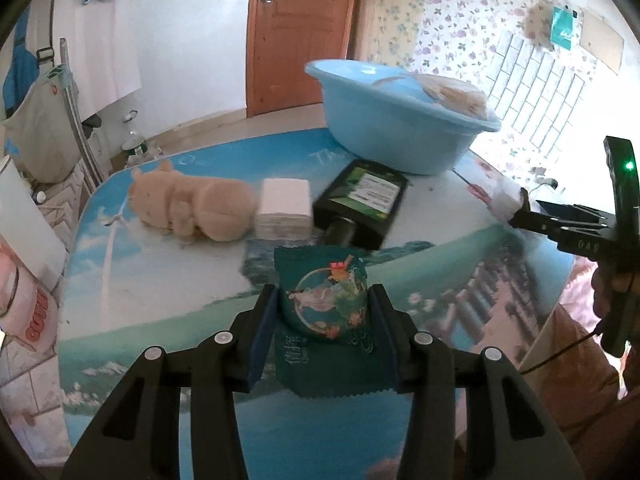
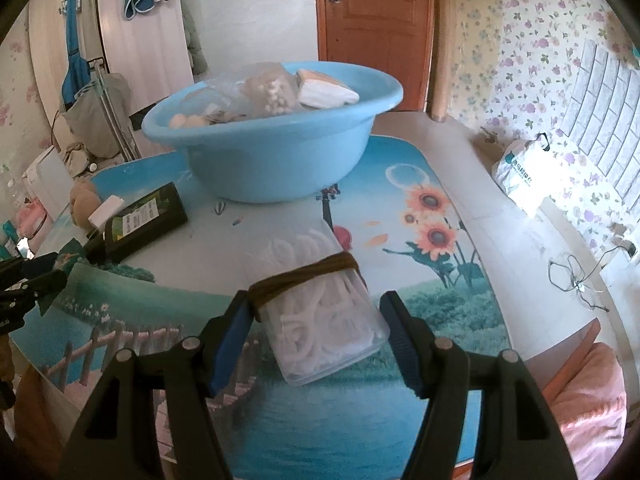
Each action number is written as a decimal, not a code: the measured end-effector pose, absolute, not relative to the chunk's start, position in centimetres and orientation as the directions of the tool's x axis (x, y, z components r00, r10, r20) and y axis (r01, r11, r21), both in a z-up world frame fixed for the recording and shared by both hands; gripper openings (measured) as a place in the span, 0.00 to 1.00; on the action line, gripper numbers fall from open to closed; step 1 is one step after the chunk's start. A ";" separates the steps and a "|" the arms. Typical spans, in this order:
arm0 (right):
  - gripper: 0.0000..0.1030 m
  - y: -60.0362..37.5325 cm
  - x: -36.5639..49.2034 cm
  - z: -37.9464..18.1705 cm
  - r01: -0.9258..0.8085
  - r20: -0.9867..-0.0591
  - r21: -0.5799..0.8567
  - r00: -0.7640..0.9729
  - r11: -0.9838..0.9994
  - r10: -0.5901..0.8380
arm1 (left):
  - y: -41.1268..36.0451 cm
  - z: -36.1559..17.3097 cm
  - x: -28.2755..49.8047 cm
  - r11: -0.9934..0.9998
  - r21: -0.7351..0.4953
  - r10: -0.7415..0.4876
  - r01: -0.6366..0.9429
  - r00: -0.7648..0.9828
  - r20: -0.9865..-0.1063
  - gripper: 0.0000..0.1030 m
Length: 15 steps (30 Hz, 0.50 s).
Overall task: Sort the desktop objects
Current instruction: 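Grasp the green printed packet with the left tool while the right tool grasps the clear strapped box, then lift the packet and clear box and carry both over the blue basin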
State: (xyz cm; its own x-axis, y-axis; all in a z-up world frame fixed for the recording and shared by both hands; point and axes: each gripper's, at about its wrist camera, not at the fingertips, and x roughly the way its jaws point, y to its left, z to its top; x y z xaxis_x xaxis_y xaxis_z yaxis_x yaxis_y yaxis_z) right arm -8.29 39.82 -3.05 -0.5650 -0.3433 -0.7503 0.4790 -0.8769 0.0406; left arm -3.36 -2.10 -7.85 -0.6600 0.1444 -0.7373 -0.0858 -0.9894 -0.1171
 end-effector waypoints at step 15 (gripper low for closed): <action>0.64 39.7 -6.9 -4.0 0.518 -0.751 0.018 -0.557 -0.855 -0.354 | -0.7 -9.3 -3.5 -0.994 -0.084 0.106 -0.065 -0.639 -0.762 0.45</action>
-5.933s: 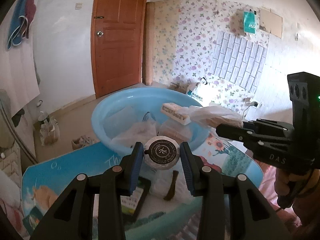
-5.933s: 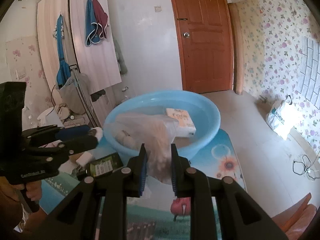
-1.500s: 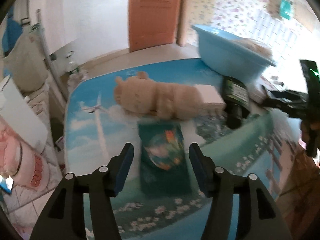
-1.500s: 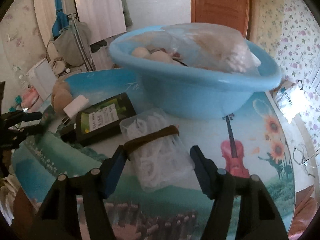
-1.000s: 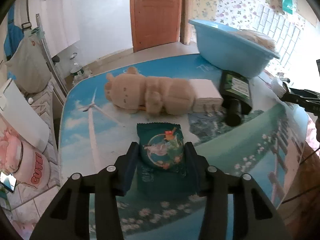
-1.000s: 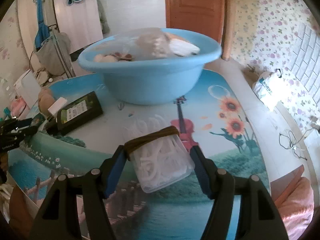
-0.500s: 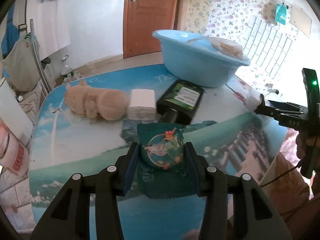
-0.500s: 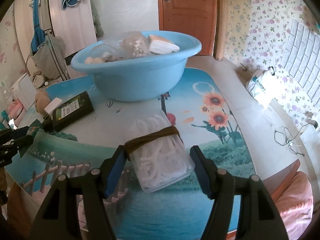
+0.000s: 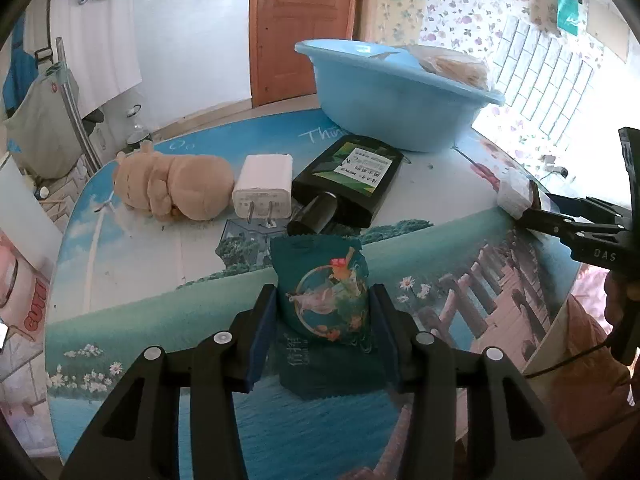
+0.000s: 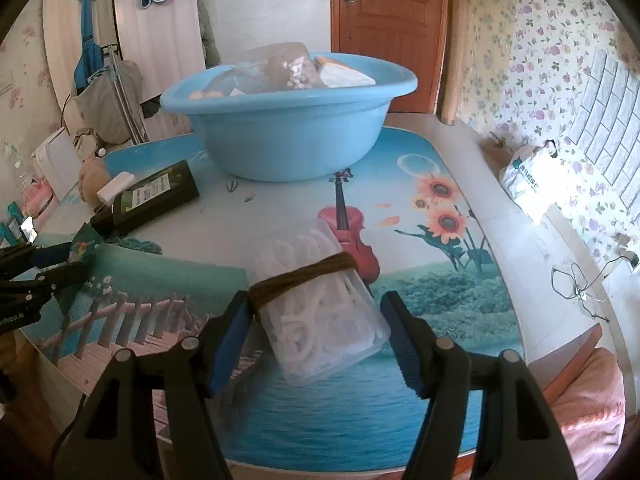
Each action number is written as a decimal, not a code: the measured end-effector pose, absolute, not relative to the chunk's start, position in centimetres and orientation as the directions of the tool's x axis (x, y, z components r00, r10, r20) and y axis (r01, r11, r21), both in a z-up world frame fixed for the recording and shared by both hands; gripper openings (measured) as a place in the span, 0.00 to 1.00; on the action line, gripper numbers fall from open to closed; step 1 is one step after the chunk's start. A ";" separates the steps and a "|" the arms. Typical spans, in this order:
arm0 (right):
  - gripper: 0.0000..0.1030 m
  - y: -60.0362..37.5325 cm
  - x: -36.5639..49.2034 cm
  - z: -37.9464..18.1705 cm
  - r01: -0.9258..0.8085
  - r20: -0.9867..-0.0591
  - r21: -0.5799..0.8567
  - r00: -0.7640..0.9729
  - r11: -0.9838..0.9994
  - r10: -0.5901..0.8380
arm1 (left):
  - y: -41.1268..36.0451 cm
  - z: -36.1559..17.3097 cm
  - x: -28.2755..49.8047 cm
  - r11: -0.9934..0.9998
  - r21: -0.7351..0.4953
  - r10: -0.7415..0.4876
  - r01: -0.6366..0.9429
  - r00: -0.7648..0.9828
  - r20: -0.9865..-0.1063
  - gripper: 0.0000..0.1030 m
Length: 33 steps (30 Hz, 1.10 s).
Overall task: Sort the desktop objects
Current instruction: 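Lift the packet and clear box and carry both over the blue basin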
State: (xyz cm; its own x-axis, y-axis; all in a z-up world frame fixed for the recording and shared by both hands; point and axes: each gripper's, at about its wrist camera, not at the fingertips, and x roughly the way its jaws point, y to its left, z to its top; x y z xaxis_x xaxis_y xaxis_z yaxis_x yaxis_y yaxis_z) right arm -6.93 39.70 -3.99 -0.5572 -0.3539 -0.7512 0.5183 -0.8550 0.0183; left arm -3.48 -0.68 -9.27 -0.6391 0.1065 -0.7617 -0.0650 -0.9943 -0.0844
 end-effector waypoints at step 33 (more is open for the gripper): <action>1.00 39.8 -7.6 -6.2 0.501 -0.712 0.014 -0.602 -0.865 -0.360 | 0.1 -10.2 -3.8 -0.997 -0.029 0.068 -0.067 -0.686 -0.725 0.90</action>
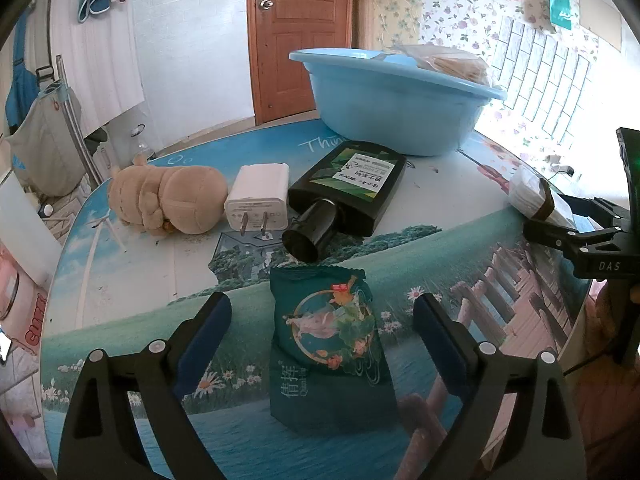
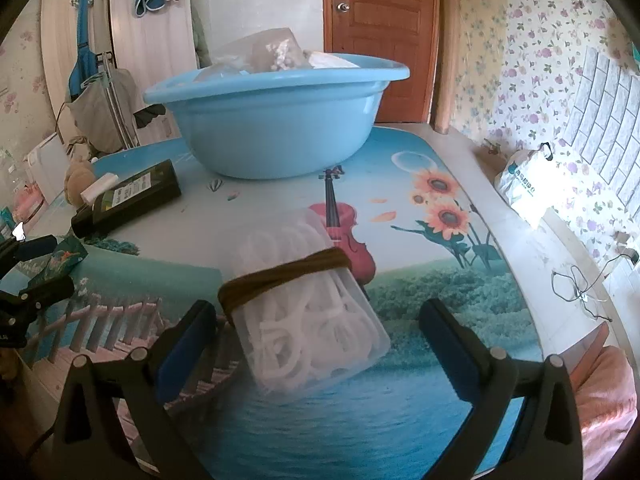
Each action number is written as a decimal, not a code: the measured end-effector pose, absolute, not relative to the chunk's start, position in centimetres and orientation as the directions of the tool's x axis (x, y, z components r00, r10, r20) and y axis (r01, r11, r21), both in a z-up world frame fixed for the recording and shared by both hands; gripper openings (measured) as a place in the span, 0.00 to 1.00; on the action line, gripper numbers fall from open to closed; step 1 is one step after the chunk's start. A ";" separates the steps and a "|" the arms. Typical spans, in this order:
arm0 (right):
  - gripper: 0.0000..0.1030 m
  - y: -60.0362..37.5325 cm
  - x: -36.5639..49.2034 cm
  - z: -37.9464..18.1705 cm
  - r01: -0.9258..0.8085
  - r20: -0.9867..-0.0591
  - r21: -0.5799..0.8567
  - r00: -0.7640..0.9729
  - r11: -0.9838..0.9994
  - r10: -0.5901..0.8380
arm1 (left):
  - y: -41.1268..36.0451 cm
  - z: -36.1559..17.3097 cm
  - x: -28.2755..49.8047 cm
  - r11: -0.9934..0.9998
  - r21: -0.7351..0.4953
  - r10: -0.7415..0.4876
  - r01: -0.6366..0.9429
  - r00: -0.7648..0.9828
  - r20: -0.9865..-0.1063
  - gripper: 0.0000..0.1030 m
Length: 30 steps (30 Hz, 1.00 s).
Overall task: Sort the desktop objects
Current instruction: 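Lift the packet and clear box and carry both over the blue basin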
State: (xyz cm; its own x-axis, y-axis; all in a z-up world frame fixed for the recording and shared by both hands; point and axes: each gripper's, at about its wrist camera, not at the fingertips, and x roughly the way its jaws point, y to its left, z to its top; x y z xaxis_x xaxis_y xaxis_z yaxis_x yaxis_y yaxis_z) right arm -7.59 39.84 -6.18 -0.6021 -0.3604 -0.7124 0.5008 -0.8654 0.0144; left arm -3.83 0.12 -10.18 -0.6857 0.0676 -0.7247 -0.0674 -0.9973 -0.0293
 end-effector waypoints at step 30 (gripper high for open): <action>0.23 39.3 -6.7 -1.1 0.591 -0.649 0.112 -0.566 -0.799 -0.509 | 1.6 -2.0 -3.8 -0.986 -0.065 0.160 -0.151 -0.803 -0.574 0.44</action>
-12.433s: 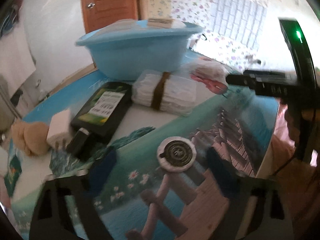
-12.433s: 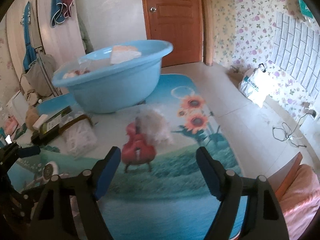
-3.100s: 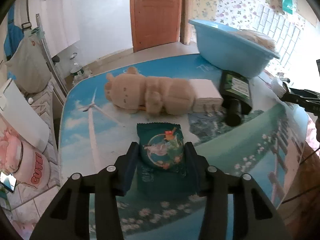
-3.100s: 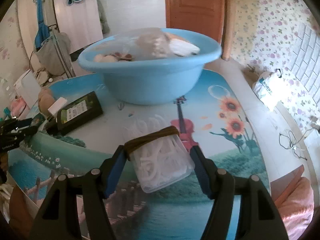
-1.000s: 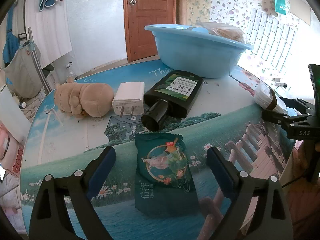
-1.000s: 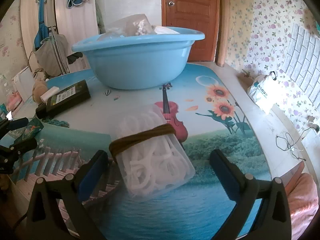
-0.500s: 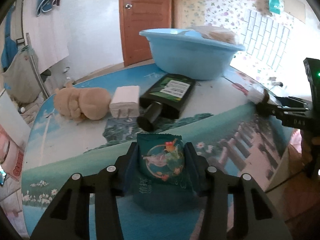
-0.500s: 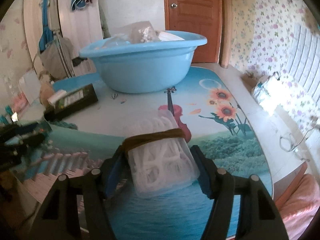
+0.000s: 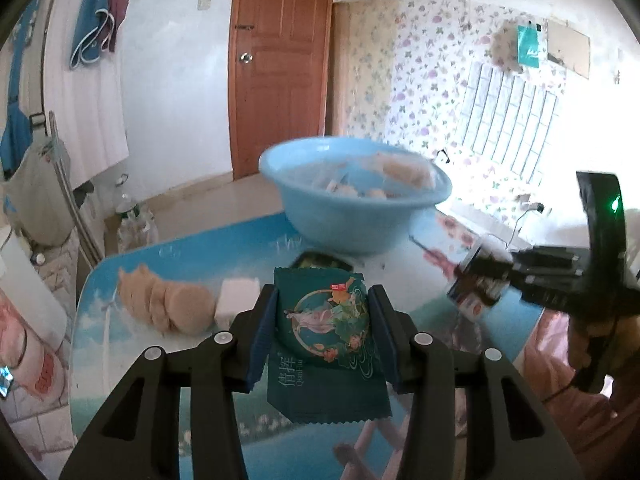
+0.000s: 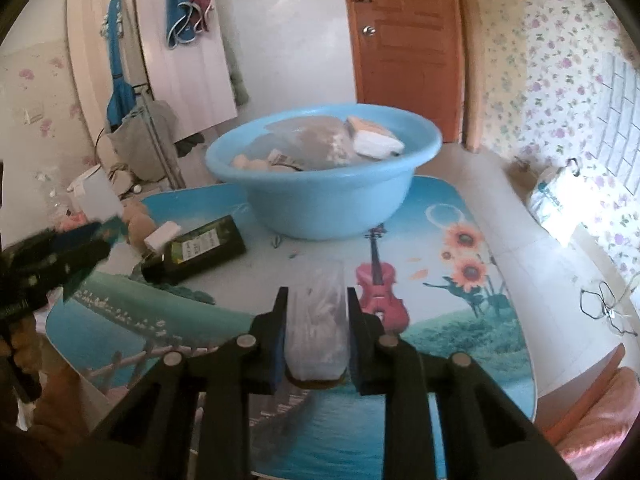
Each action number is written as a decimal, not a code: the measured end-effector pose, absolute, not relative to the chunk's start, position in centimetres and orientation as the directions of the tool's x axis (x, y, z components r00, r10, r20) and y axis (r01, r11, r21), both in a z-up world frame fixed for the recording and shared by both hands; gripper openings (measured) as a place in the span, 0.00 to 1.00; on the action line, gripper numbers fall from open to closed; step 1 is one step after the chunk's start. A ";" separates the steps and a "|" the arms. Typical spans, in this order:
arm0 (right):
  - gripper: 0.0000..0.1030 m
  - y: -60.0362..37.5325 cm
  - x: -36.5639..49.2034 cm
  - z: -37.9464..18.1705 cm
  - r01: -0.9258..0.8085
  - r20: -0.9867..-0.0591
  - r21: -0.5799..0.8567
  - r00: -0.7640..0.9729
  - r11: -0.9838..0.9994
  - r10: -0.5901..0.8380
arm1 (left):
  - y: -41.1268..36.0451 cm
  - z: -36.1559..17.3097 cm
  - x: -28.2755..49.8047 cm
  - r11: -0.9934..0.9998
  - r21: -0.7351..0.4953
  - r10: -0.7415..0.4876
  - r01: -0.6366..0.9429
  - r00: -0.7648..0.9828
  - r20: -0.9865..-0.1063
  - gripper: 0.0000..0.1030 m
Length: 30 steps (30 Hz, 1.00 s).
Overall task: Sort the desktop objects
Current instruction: 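Lift the packet and clear box and carry both over the blue basin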
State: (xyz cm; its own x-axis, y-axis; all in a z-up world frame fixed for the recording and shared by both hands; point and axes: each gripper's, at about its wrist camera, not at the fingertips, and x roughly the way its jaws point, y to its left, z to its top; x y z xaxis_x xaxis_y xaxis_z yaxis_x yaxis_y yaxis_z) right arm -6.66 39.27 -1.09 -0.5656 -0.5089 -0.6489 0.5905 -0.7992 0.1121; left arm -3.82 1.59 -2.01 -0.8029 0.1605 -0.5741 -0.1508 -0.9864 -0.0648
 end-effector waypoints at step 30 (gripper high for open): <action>0.23 41.3 -8.2 3.6 0.634 -0.506 0.203 -0.585 -0.747 -0.634 | 4.3 2.4 -9.2 -0.972 -0.035 0.217 -0.232 -0.833 -0.509 0.44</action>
State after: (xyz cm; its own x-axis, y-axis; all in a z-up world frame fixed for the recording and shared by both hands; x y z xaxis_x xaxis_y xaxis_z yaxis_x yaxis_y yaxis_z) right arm -8.16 41.27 3.63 -0.5848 -0.6340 -0.5060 0.6336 -0.7465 0.2032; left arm -9.21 4.27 2.41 -0.8333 0.2168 -0.5085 -0.2318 -0.9722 -0.0346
